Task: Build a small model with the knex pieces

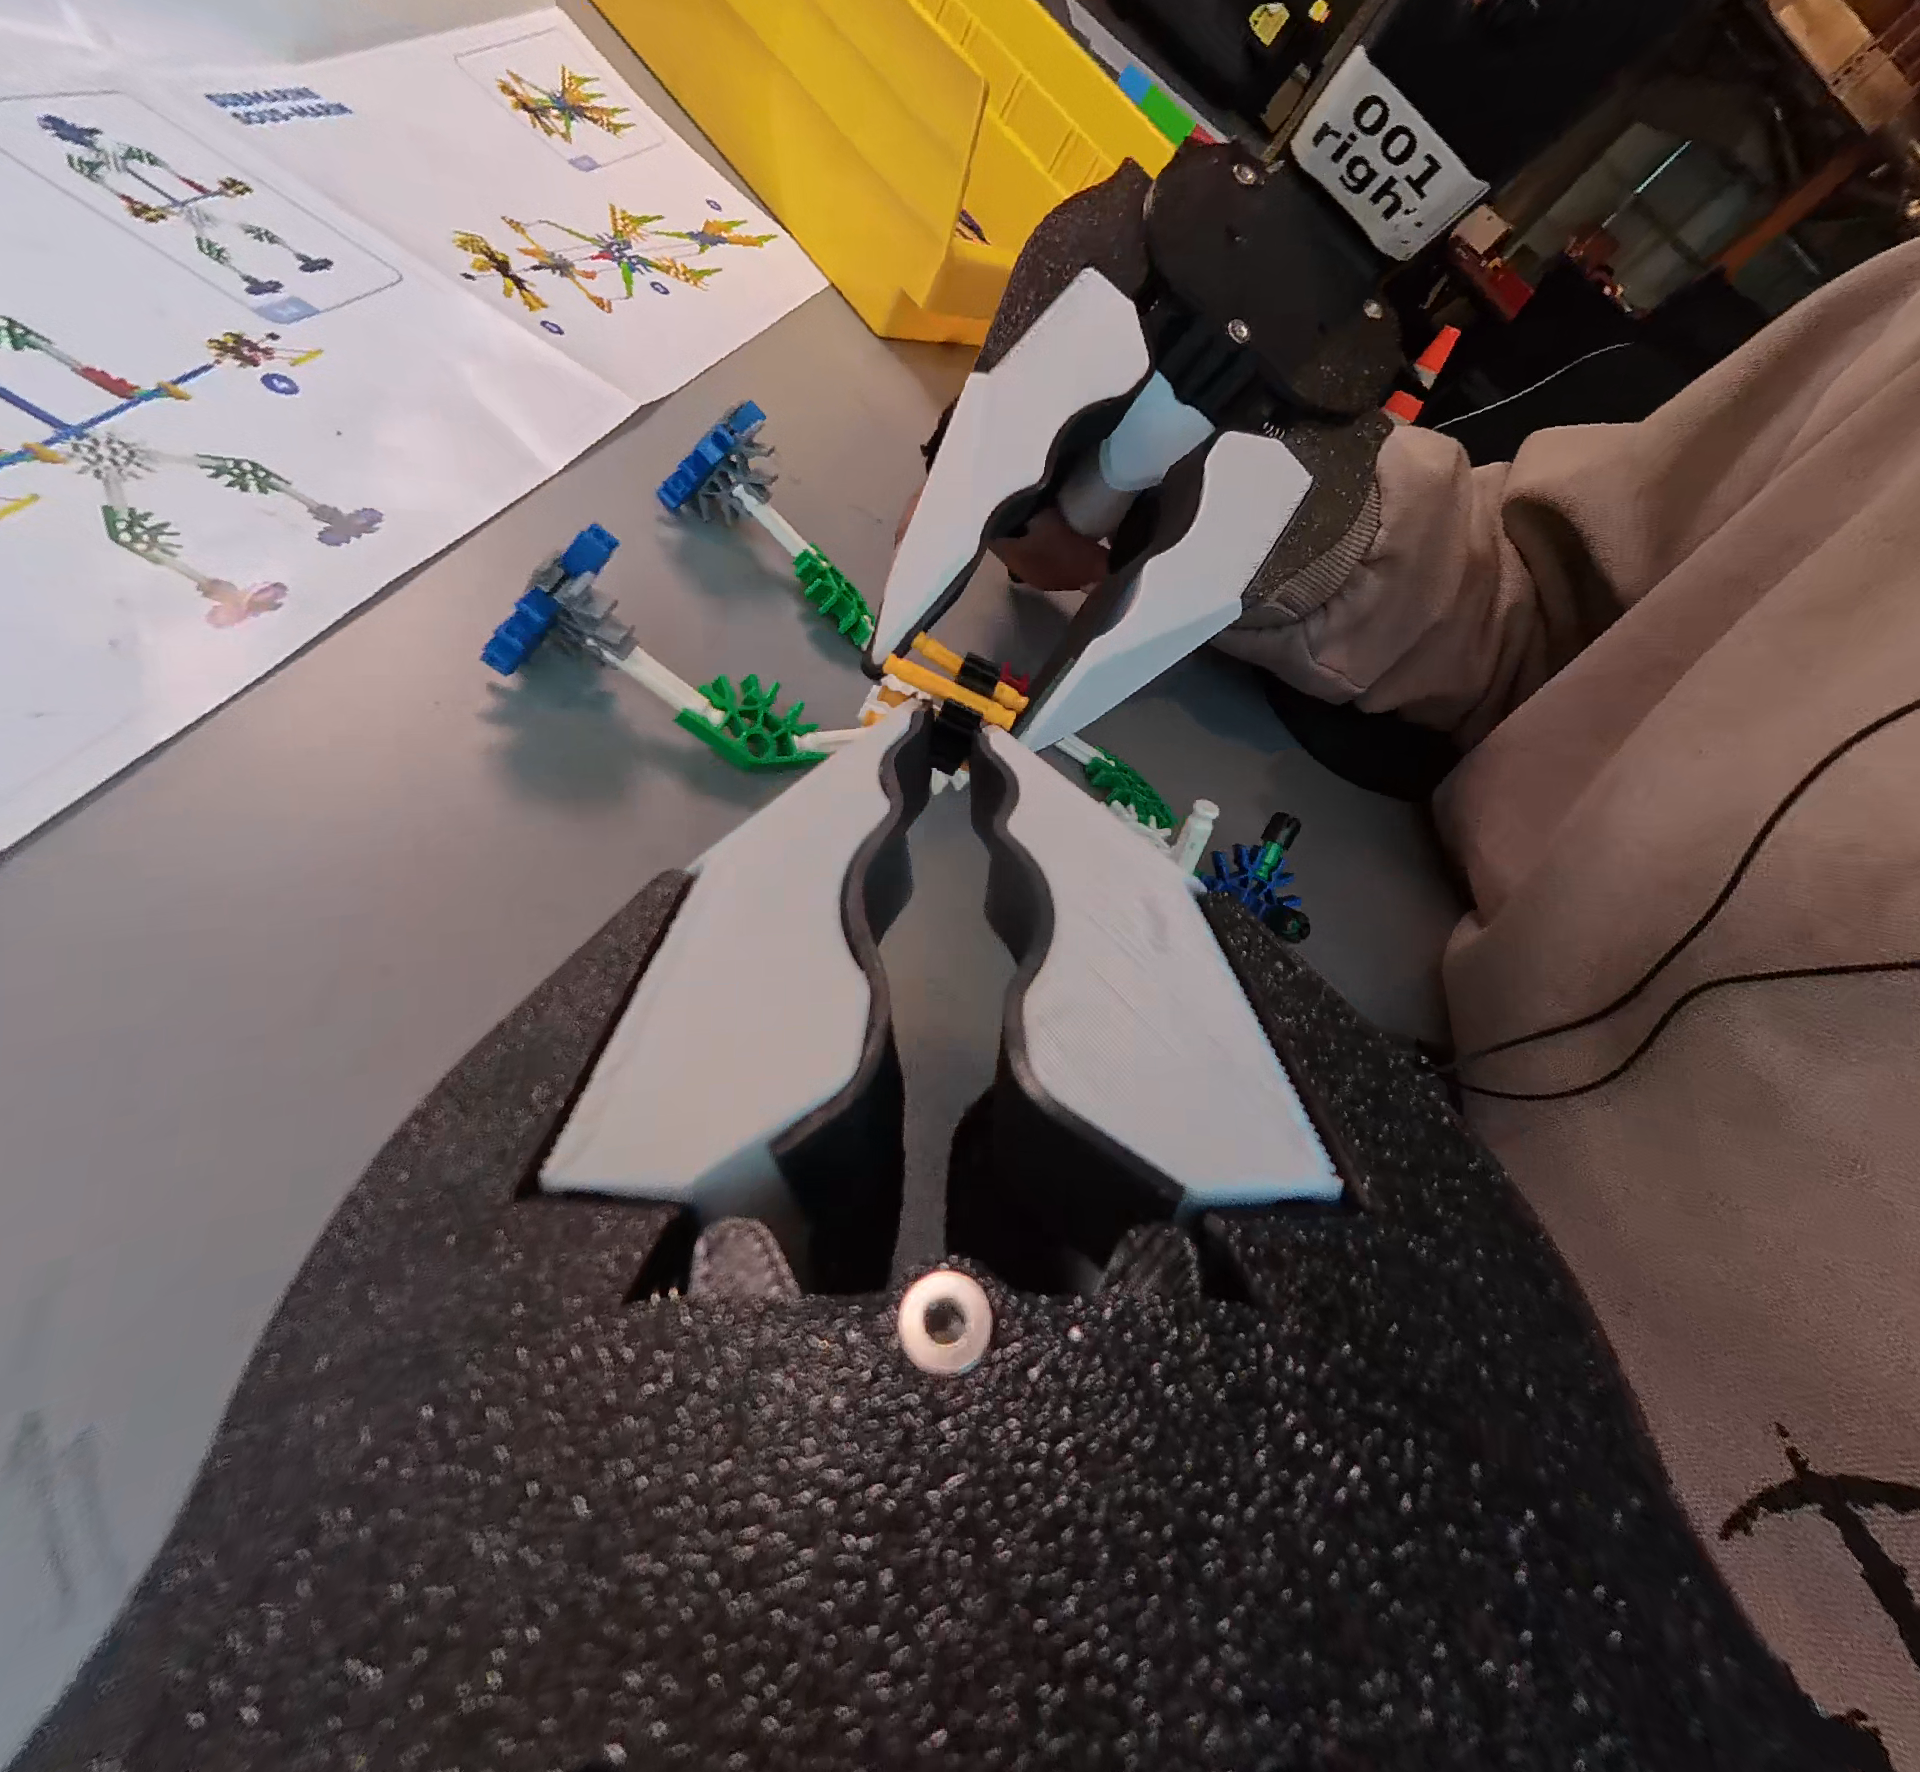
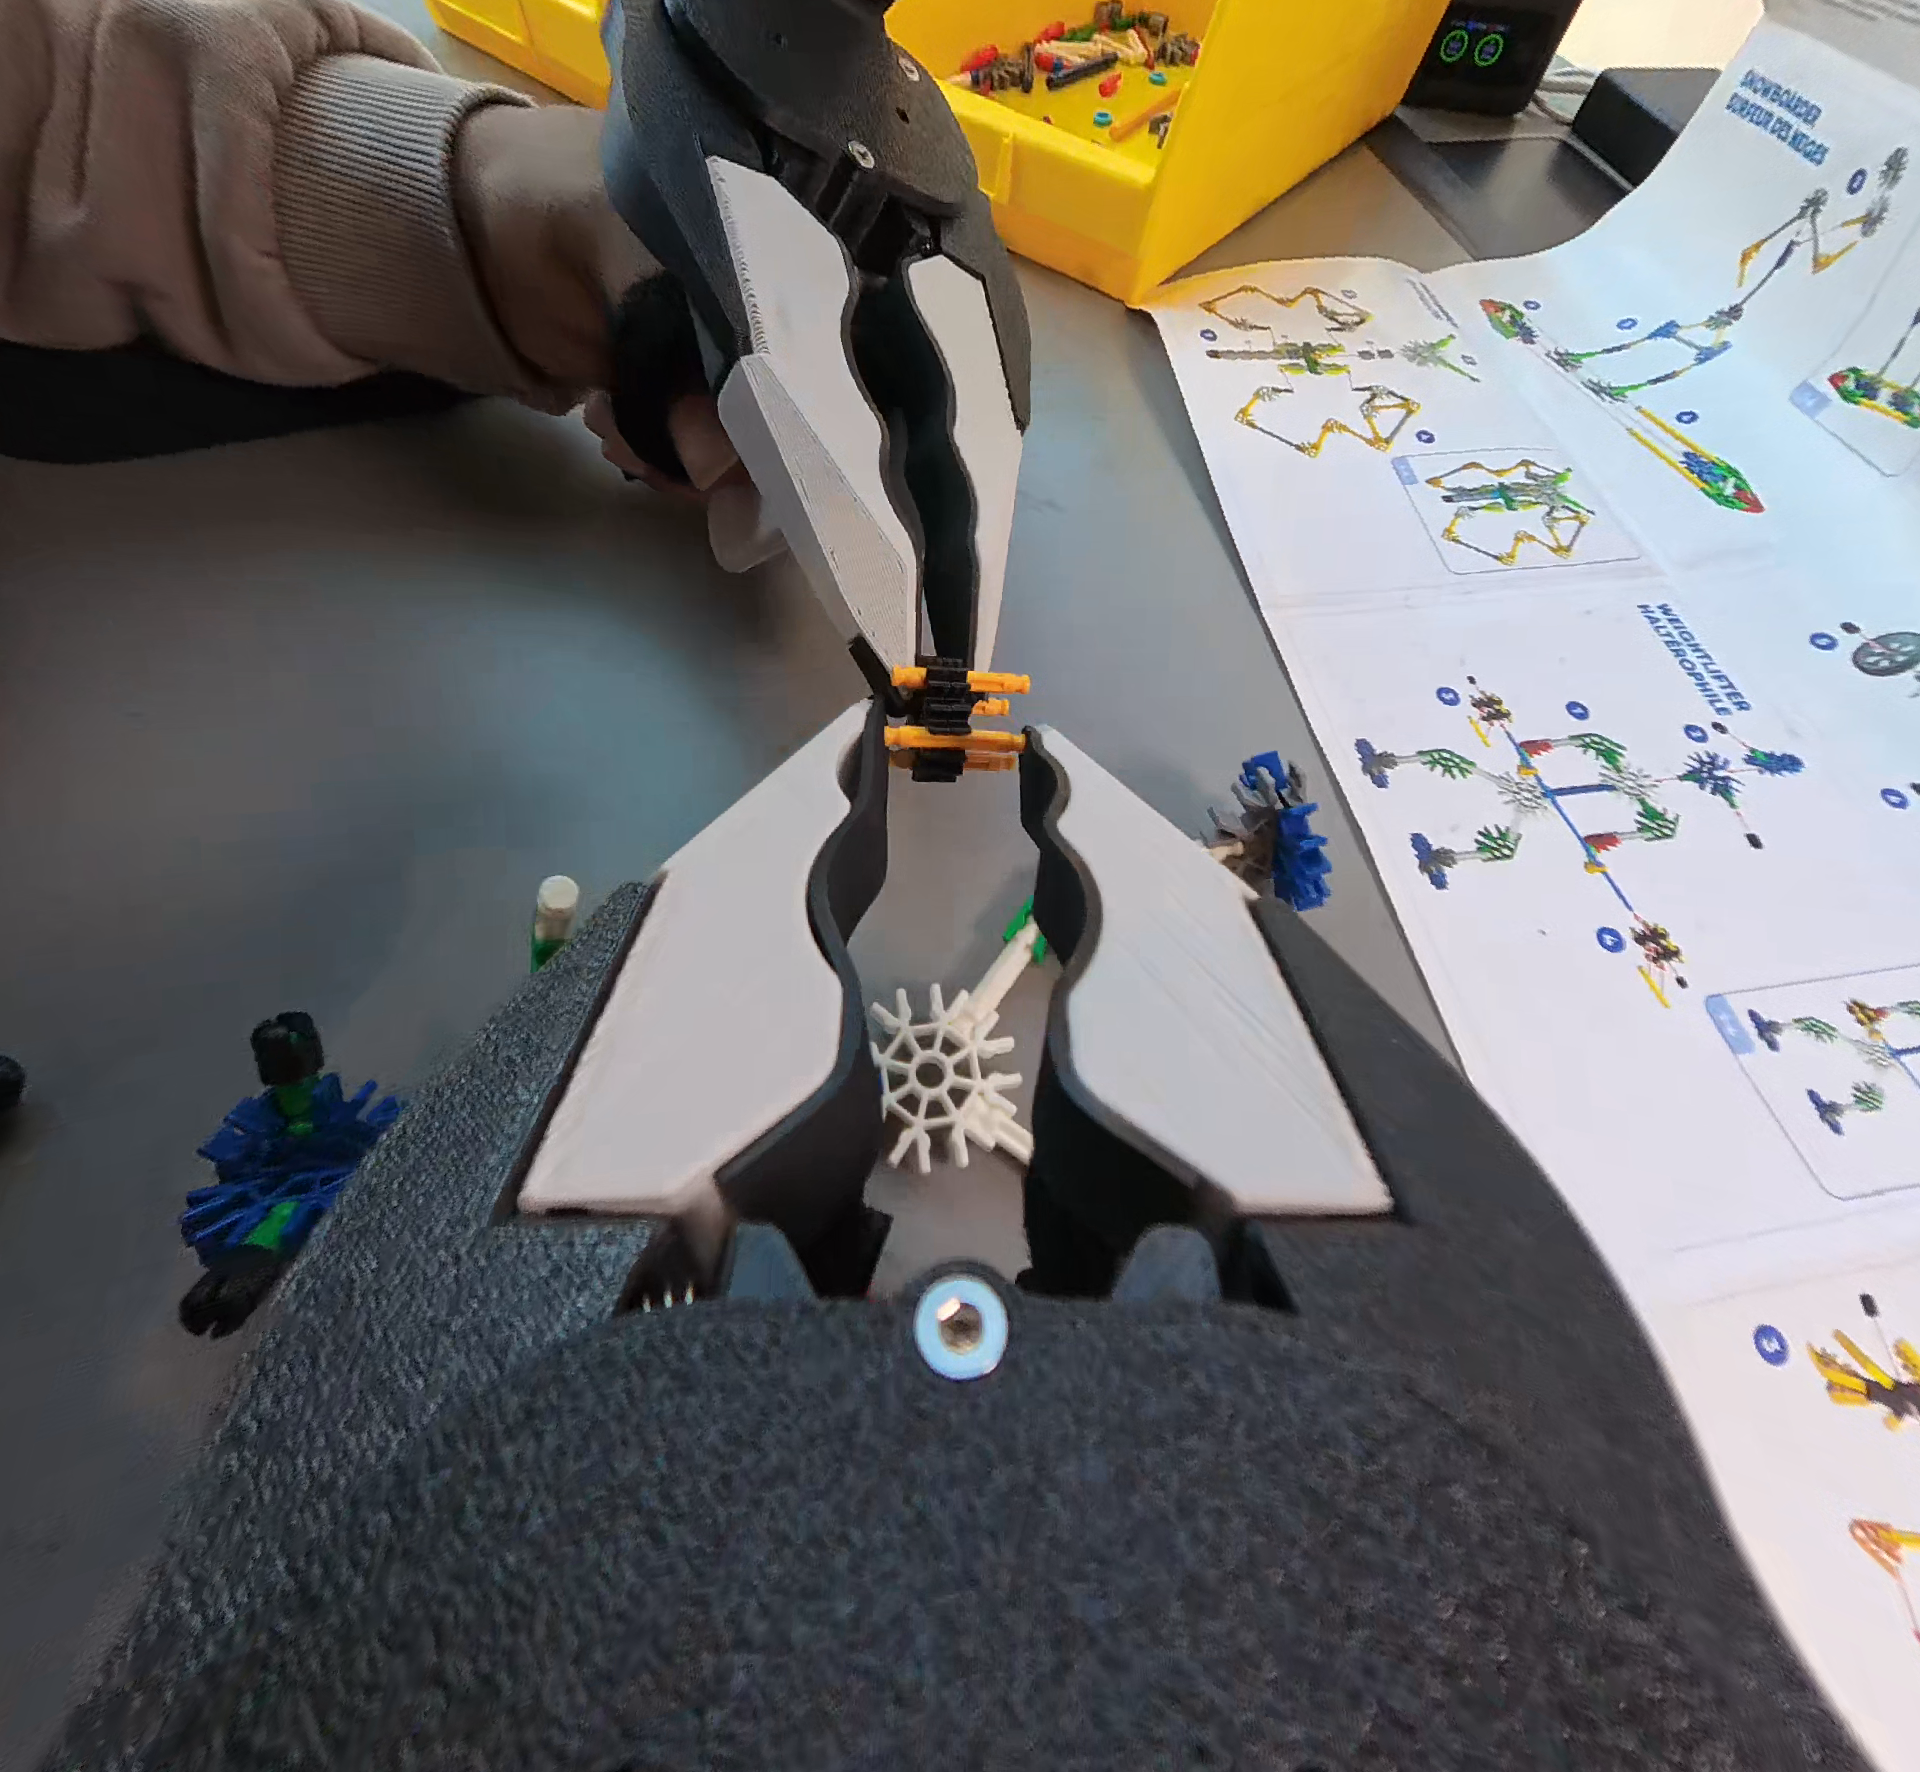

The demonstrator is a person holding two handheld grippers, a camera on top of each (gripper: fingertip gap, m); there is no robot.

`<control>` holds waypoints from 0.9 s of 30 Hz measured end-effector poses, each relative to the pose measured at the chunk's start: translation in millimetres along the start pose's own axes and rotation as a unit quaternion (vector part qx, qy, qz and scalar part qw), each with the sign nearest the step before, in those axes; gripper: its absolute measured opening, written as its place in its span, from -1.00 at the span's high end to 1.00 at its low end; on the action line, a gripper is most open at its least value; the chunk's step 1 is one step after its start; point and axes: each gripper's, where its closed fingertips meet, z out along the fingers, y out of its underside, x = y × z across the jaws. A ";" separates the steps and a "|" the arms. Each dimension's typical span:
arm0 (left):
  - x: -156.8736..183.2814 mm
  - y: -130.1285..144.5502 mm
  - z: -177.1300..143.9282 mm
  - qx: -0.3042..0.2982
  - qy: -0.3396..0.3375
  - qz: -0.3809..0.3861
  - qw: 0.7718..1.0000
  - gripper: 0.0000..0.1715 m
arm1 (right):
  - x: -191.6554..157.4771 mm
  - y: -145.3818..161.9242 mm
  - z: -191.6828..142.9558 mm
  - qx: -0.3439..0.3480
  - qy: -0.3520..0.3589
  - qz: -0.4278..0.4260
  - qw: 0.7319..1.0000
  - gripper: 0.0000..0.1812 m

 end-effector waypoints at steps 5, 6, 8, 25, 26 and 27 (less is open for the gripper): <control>-46.8 -3.6 -14.8 -0.010 -0.088 -0.021 0.996 0.93 | 44.7 10.4 -16.1 -0.019 0.093 0.050 0.994 0.99; -47.9 -8.1 -13.0 -0.011 -0.095 -0.011 0.995 0.93 | 40.7 9.2 -10.9 -0.030 0.092 0.032 0.995 0.98; -42.5 -14.9 -3.1 -0.026 -0.095 0.025 0.995 0.92 | 31.8 0.9 -3.3 -0.023 0.085 -0.001 0.996 0.98; -66.5 -23.4 -51.2 0.034 -0.207 0.069 0.975 0.91 | -3.4 9.1 -4.5 -0.076 -0.003 -0.001 0.997 0.81; -71.3 -24.1 -57.9 0.042 -0.217 0.069 0.973 0.91 | -9.5 9.1 3.0 -0.092 -0.011 -0.013 0.996 0.79; -74.9 -23.4 -63.0 0.046 -0.222 0.067 0.972 0.91 | -12.8 7.9 9.6 -0.107 -0.014 -0.027 0.994 0.77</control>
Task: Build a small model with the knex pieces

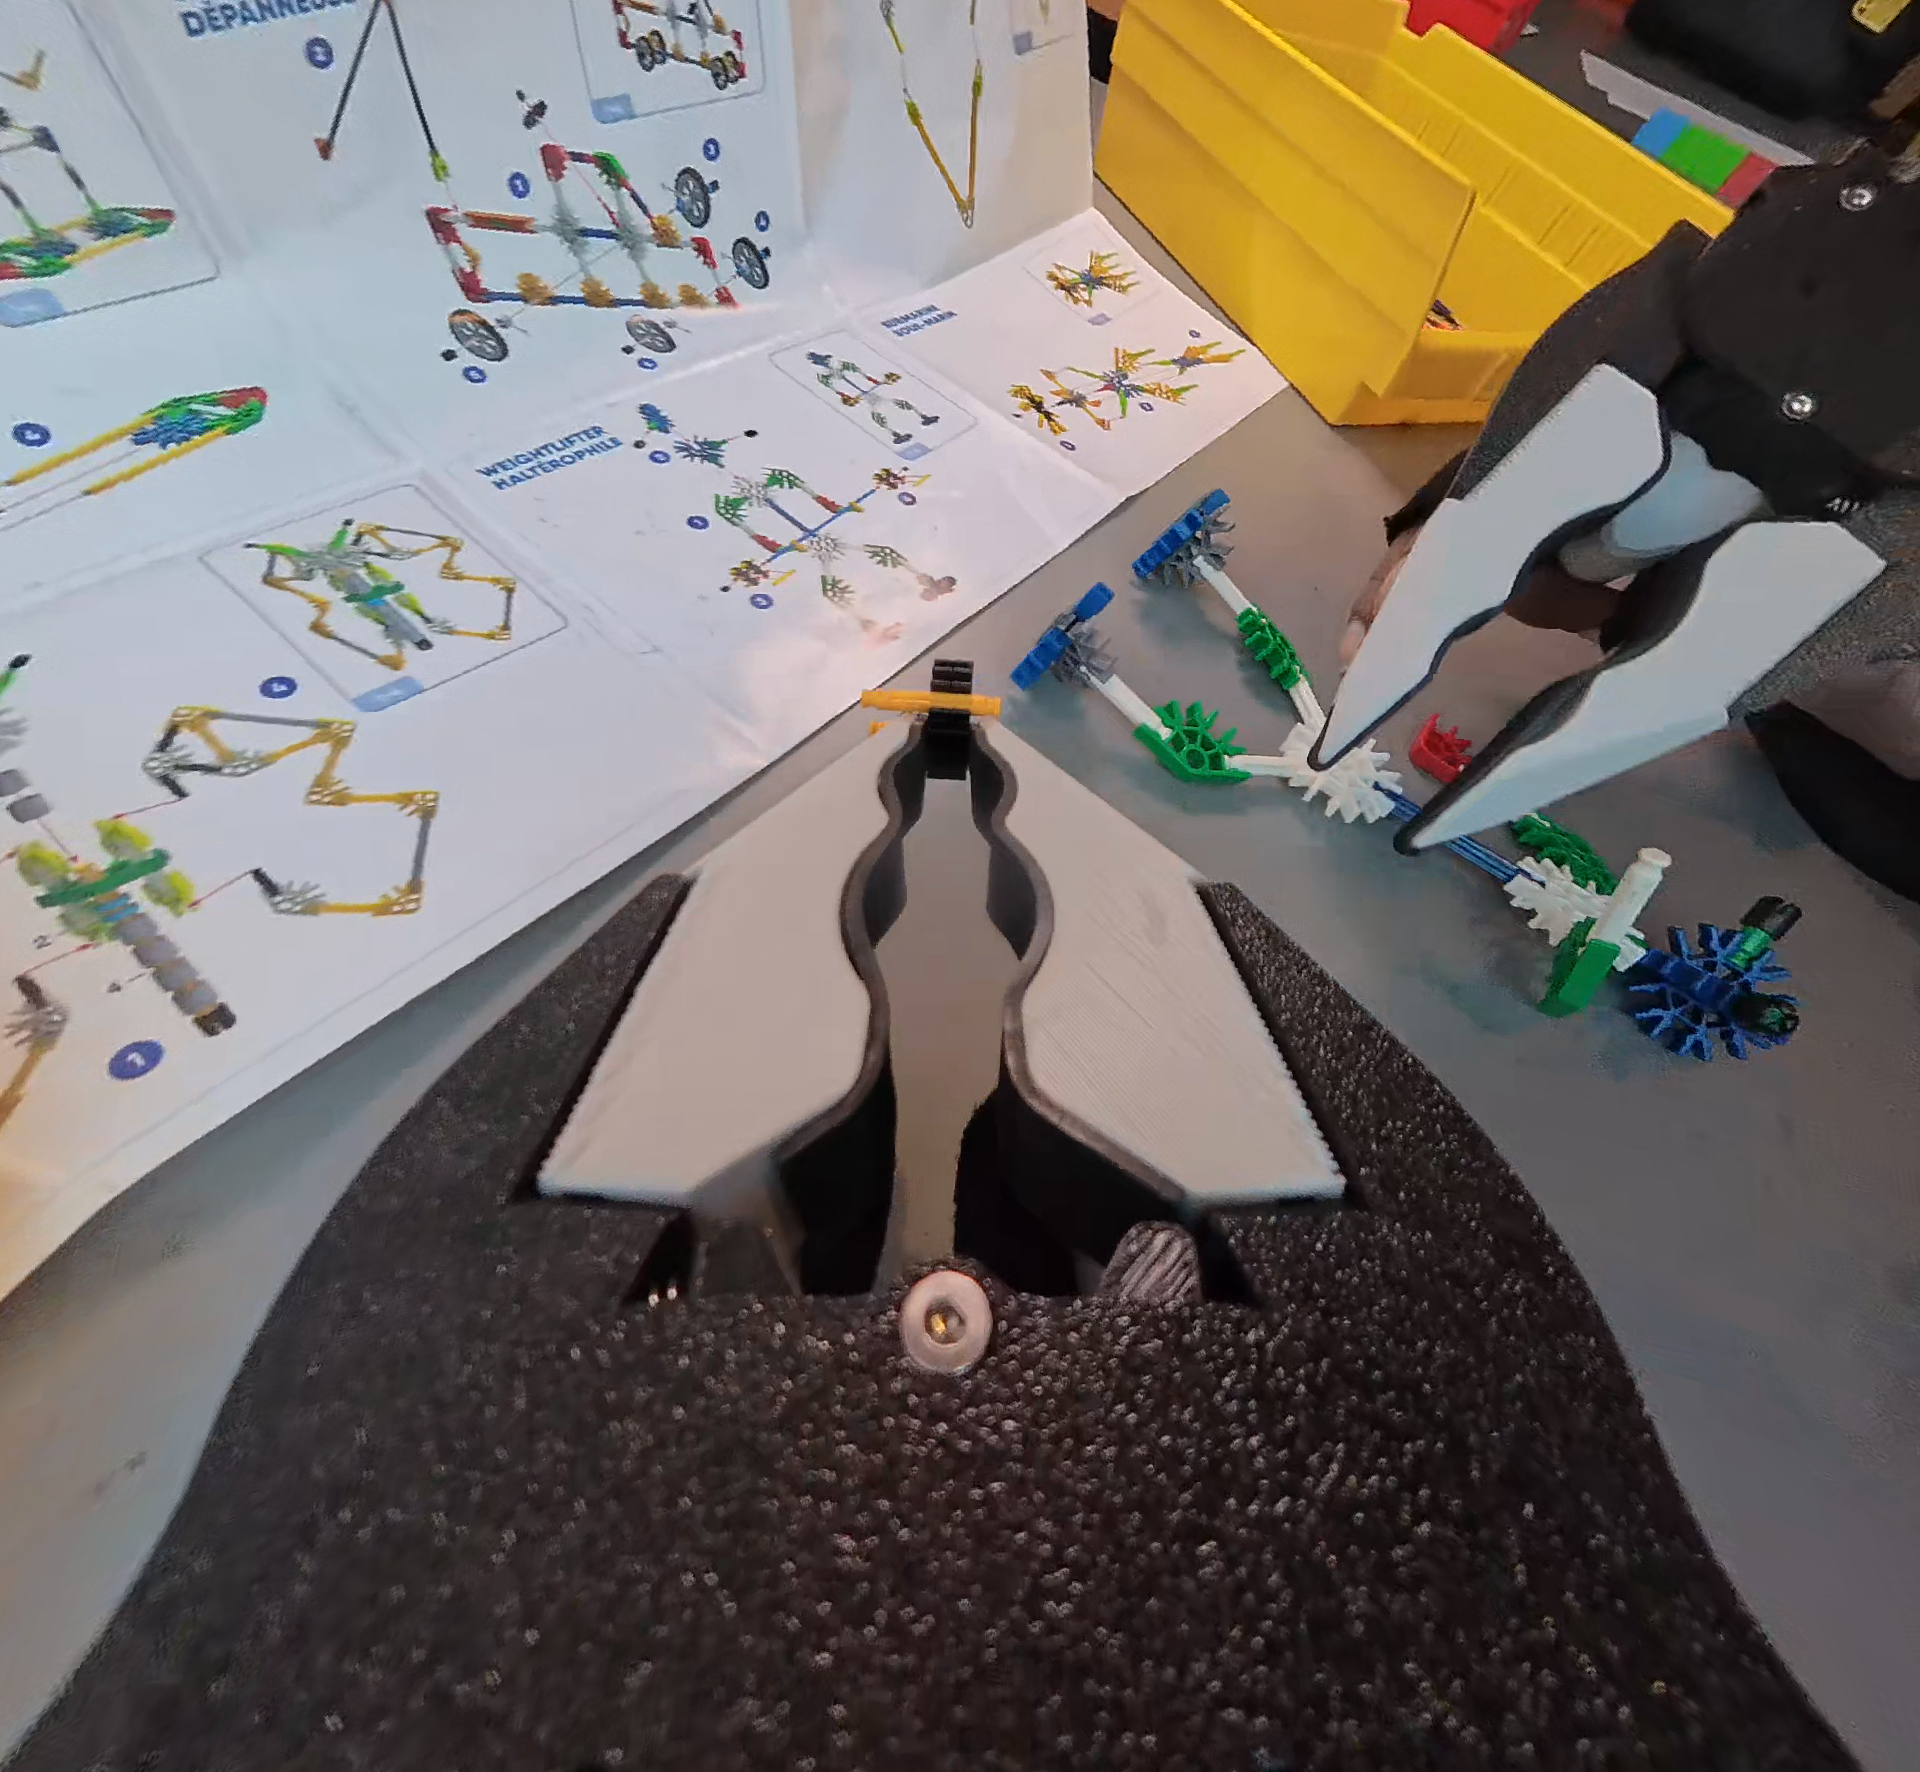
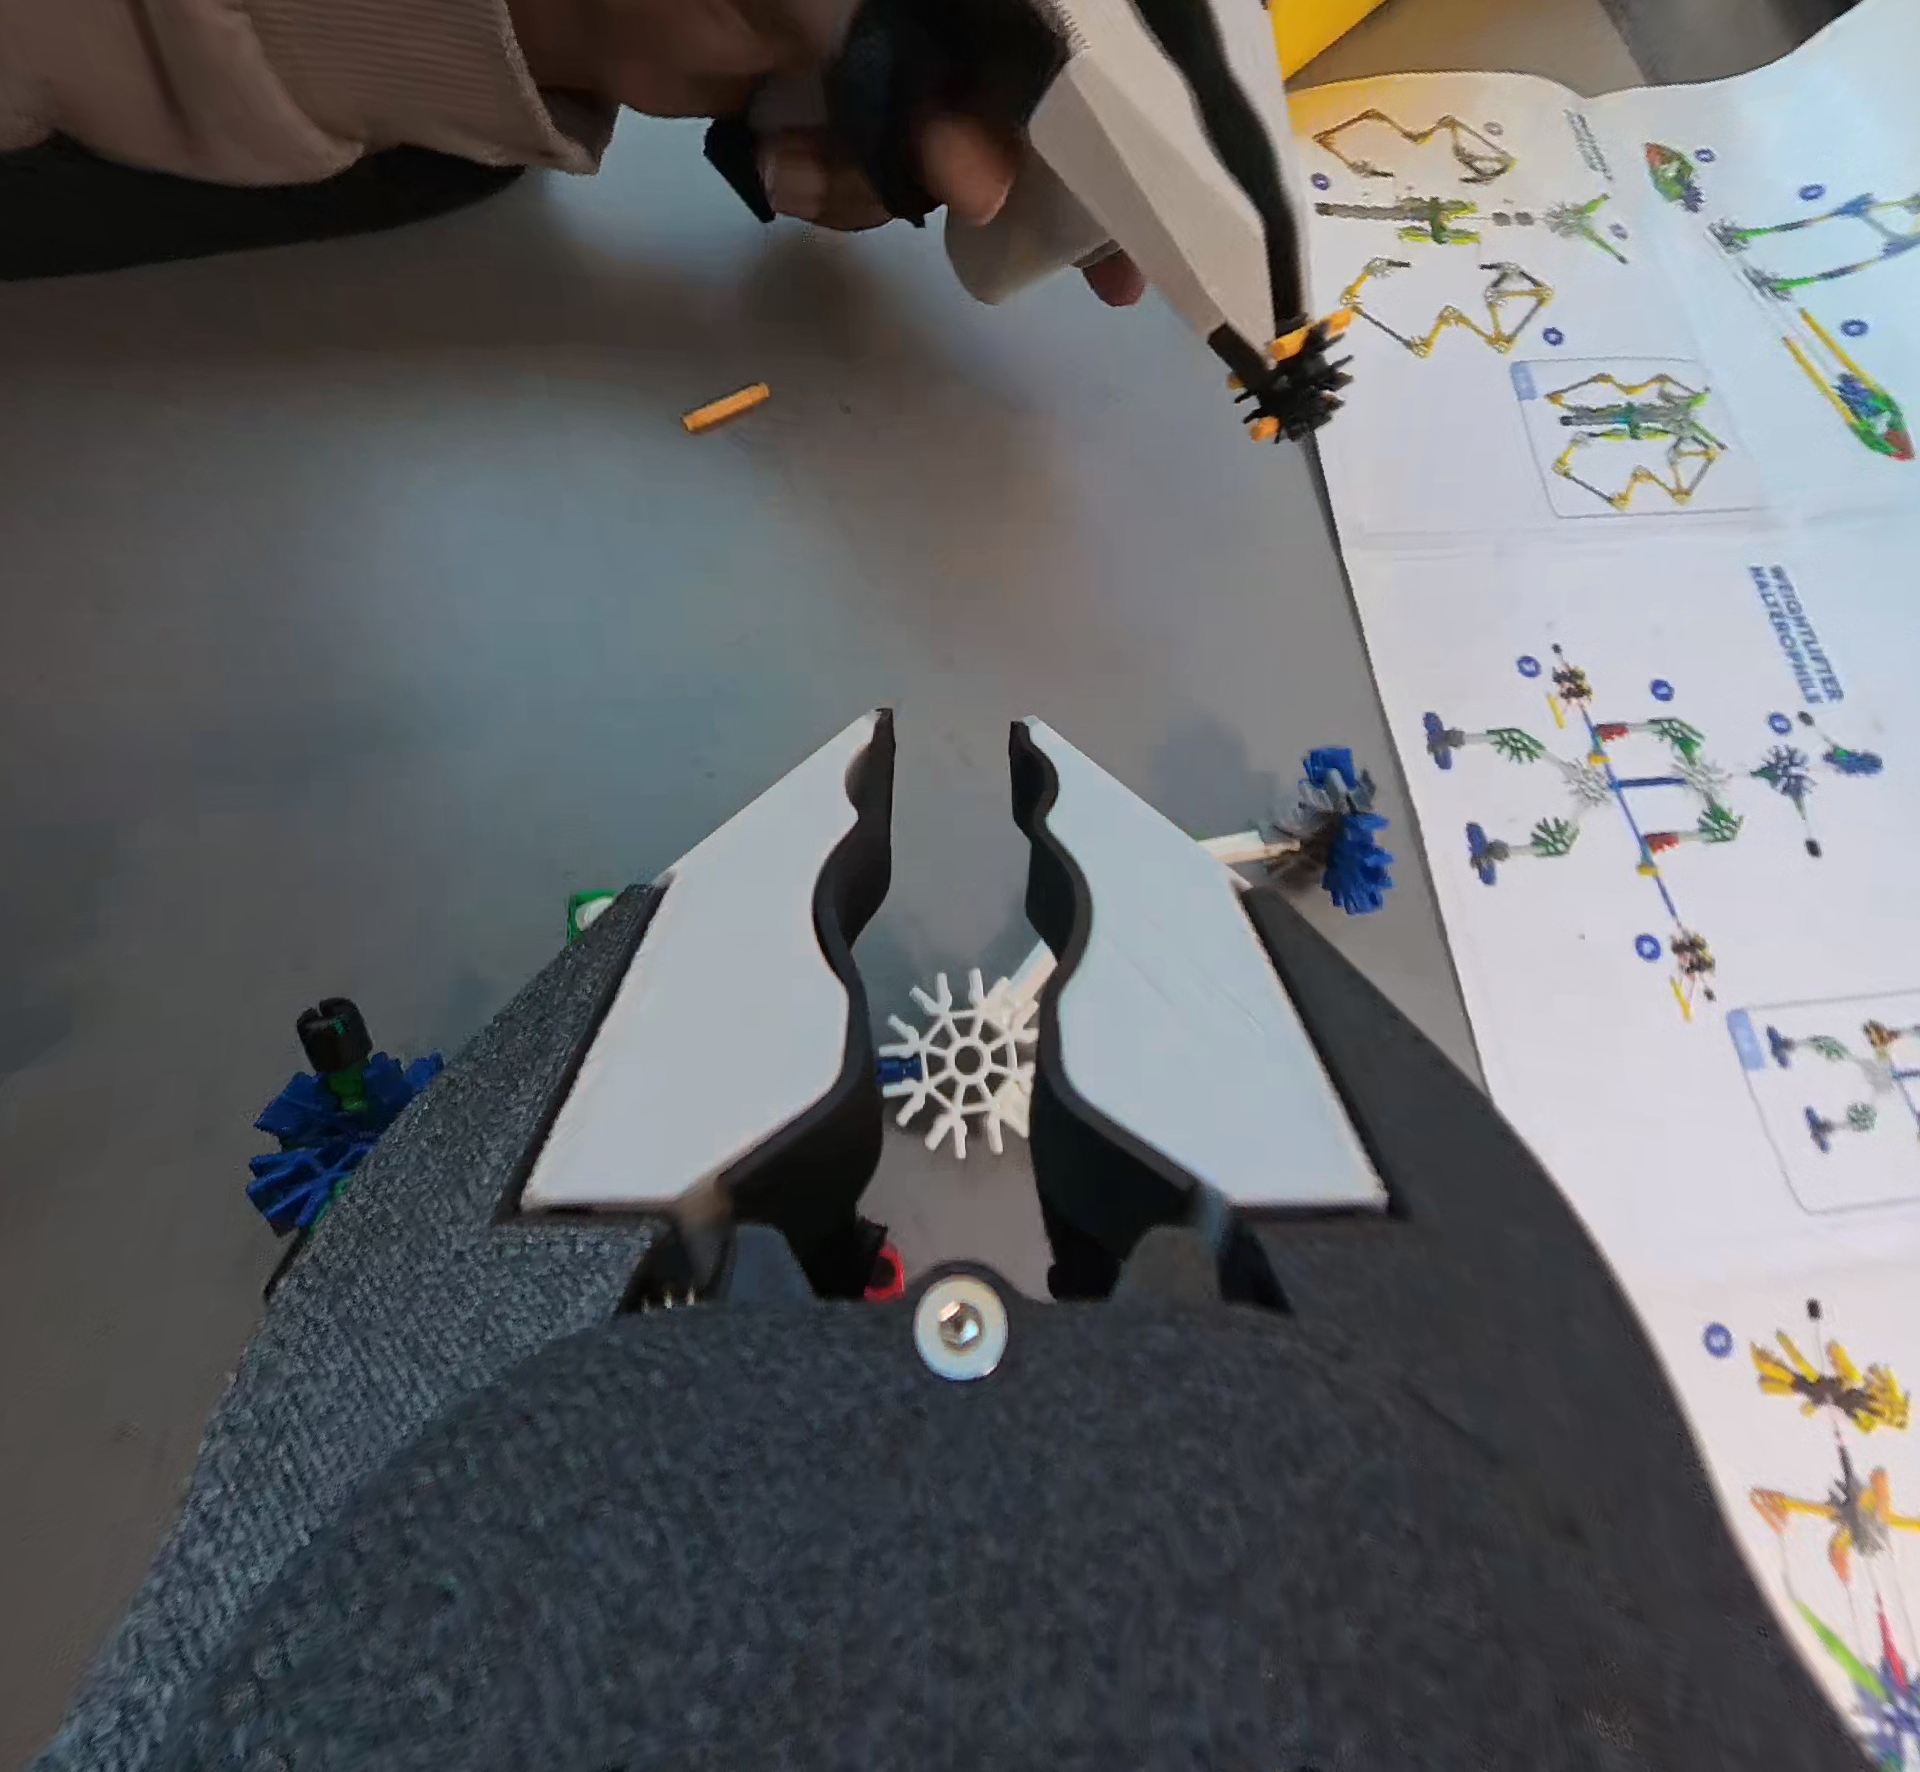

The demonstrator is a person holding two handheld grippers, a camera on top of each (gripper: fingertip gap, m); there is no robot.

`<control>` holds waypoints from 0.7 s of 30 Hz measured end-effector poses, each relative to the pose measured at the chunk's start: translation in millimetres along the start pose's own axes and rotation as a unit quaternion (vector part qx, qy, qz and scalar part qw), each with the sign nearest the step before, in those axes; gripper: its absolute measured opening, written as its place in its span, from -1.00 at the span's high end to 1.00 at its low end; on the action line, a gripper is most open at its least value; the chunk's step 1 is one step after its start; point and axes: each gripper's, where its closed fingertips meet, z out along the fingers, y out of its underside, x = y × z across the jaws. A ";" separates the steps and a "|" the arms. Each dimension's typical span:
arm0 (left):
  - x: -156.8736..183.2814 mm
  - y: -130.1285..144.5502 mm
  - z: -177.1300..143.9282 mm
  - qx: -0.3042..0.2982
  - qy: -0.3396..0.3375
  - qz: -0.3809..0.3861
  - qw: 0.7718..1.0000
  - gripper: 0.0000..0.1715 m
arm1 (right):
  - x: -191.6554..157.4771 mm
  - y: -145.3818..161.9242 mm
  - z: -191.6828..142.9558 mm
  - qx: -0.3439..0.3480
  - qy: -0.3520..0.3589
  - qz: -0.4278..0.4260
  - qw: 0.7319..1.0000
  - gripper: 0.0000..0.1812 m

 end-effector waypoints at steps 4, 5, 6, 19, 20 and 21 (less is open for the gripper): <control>7.7 -1.9 -5.6 0.027 0.040 0.014 0.999 0.91 | -0.2 -22.8 10.5 -0.004 0.000 -0.028 1.000 0.72; 13.4 -4.0 -6.1 0.038 0.056 0.017 0.998 0.91 | 3.4 -29.4 10.8 0.004 0.005 -0.028 1.000 0.72; 17.6 -5.9 -6.2 0.047 0.069 0.017 0.996 0.91 | 6.8 -34.4 10.6 0.009 0.007 -0.024 1.000 0.71; 34.2 -50.9 -25.2 0.215 0.126 -0.025 0.968 0.92 | -14.4 -66.2 -1.8 0.057 0.023 -0.029 0.998 0.70; 35.1 -51.4 -26.1 0.217 0.127 -0.021 0.968 0.92 | -16.0 -67.7 -3.7 0.060 0.023 -0.031 0.997 0.70; 36.0 -51.9 -27.1 0.218 0.128 -0.017 0.967 0.91 | -16.4 -69.0 -6.0 0.062 0.025 -0.035 0.997 0.70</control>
